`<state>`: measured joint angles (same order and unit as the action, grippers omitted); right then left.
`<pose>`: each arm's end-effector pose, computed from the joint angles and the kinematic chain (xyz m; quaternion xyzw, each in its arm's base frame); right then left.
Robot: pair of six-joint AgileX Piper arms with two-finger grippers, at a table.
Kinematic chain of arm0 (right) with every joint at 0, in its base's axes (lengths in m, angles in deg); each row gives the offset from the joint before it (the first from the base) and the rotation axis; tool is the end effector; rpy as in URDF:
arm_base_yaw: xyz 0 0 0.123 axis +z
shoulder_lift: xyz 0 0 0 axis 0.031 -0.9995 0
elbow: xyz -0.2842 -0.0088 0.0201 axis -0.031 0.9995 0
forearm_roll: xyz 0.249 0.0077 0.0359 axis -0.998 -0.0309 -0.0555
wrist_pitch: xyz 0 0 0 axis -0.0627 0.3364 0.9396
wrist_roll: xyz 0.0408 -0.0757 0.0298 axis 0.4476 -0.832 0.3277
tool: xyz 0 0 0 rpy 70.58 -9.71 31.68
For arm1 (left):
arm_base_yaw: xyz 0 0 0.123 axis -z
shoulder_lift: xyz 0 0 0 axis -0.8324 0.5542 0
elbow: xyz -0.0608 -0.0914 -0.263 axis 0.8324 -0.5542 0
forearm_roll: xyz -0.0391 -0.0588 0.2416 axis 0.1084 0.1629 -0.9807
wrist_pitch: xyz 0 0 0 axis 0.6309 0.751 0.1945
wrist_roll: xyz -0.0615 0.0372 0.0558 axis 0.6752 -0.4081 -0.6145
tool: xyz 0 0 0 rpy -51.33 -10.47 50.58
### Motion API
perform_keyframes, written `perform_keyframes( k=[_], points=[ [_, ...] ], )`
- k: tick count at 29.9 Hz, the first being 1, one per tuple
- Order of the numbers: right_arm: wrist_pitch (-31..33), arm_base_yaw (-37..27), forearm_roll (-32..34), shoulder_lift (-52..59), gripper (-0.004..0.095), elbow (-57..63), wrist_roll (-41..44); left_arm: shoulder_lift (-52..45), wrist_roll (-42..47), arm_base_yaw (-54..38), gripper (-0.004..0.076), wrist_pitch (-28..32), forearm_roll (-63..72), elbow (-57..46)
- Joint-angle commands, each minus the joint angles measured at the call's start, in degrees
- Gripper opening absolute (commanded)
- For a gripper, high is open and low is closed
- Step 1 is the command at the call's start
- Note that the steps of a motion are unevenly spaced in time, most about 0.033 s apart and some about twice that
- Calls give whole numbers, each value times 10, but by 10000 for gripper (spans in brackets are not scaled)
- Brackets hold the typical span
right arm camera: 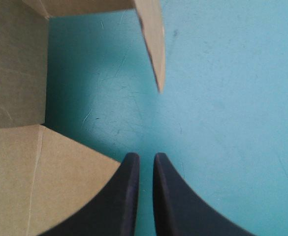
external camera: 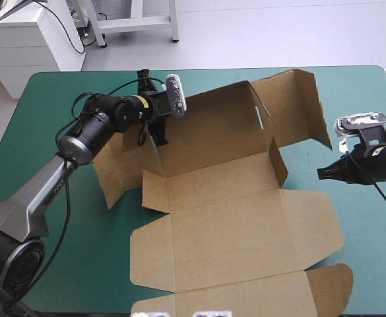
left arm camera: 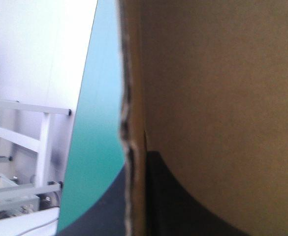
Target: Fold the box
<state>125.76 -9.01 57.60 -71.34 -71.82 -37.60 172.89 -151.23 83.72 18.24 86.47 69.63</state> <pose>0.2251 -0.0109 0.3614 -0.0941 0.9514 0.0369 0.2908 0.3550 -0.1867 0.3571 0.6199 0.6409 0.1154 0.4379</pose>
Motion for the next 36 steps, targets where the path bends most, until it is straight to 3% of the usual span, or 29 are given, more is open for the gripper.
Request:
perform_keyframes(
  k=[1,9,19,24,31,36],
  points=[
    [-17,-4,-7,12,87,-14,0,-28,1,40,-8,64,-67,21],
    [-18,-4,-11,12,87,-14,0,-28,19,93,-8,97,-138,21],
    [-25,-4,-30,12,87,-14,4,-28,294,108,-8,99,-337,21],
    [-25,-4,-36,12,87,-14,6,-28,355,114,-8,87,-395,19],
    [-25,-4,-38,12,87,-14,11,-28,364,154,-8,83,-472,-15],
    [-25,-4,-43,12,87,-14,12,-28,490,178,-8,83,-624,-56]
  ],
)
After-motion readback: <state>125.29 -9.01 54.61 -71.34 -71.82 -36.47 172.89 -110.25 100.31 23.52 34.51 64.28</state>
